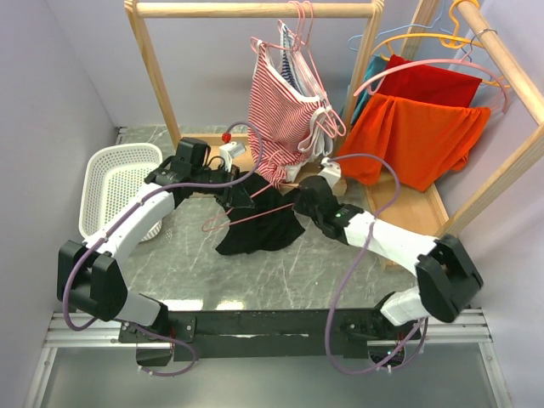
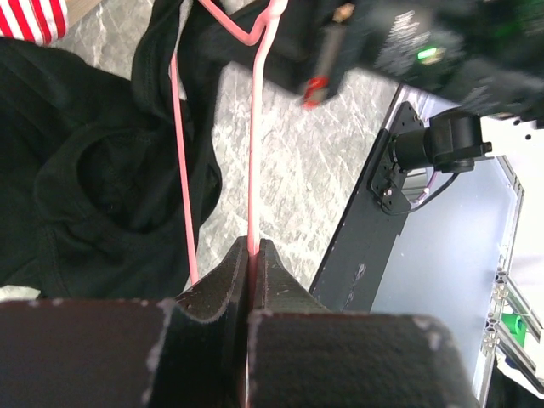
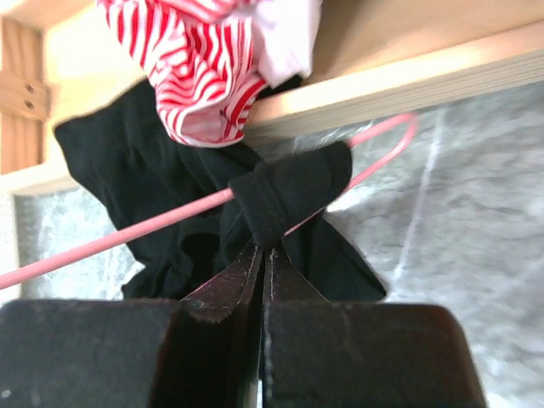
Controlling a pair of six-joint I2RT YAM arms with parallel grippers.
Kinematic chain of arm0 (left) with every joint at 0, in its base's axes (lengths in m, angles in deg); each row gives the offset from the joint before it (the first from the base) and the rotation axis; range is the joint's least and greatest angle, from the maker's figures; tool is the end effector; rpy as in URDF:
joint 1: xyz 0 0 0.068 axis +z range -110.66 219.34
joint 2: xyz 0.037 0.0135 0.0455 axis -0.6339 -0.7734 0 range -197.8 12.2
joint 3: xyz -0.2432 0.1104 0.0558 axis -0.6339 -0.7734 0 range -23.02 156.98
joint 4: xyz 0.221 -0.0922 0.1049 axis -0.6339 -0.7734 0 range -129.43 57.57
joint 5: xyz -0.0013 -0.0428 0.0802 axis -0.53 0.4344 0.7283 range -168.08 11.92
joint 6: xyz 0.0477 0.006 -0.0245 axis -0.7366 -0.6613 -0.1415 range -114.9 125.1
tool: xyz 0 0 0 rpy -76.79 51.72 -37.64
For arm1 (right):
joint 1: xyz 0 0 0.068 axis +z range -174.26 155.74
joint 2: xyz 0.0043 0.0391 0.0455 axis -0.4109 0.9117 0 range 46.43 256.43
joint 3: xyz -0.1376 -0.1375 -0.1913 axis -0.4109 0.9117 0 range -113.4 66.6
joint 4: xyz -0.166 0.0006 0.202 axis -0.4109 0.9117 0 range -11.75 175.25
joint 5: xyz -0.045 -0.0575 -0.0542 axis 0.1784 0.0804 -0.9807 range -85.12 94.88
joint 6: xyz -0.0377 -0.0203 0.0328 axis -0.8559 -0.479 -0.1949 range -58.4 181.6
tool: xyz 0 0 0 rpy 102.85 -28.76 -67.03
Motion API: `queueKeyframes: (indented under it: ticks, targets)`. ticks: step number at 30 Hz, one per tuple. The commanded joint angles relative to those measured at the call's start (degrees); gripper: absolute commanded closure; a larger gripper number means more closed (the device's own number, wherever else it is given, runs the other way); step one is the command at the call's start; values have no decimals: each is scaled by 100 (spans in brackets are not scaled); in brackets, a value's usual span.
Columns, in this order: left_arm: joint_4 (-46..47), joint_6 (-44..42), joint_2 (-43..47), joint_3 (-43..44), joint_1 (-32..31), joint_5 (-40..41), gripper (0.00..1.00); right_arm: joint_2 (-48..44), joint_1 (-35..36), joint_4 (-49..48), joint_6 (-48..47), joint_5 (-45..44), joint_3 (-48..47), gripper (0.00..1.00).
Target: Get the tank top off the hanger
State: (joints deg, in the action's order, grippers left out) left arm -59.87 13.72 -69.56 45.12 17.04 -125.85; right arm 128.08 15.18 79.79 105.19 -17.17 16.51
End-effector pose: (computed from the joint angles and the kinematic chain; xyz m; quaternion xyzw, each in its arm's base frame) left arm 0.2752 -0.1414 0.3111 0.2656 0.8063 -0.4562 0.2668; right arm 0.2491 0.1875 0.2392 0.1223 0.8591 0.1841 0.4616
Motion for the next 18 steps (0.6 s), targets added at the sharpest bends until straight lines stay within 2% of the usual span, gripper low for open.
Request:
queueKeyframes:
  ticks: [1, 8, 13, 18]
  targets:
    - [-217, -273, 186, 217, -19, -39, 99, -790, -68, 363, -96, -730, 121, 100]
    - [-1491, -625, 493, 850, -19, -496, 99, -1054, -481, 927, -255, -1171, 16, 100]
    - [-1623, -476, 1248, 990, -19, -260, 99, -958, -666, 1120, -220, -1109, 95, 100]
    - [-1580, -300, 1513, 1053, -11, 267, 99, -957, -657, 1129, -150, -680, 385, 100]
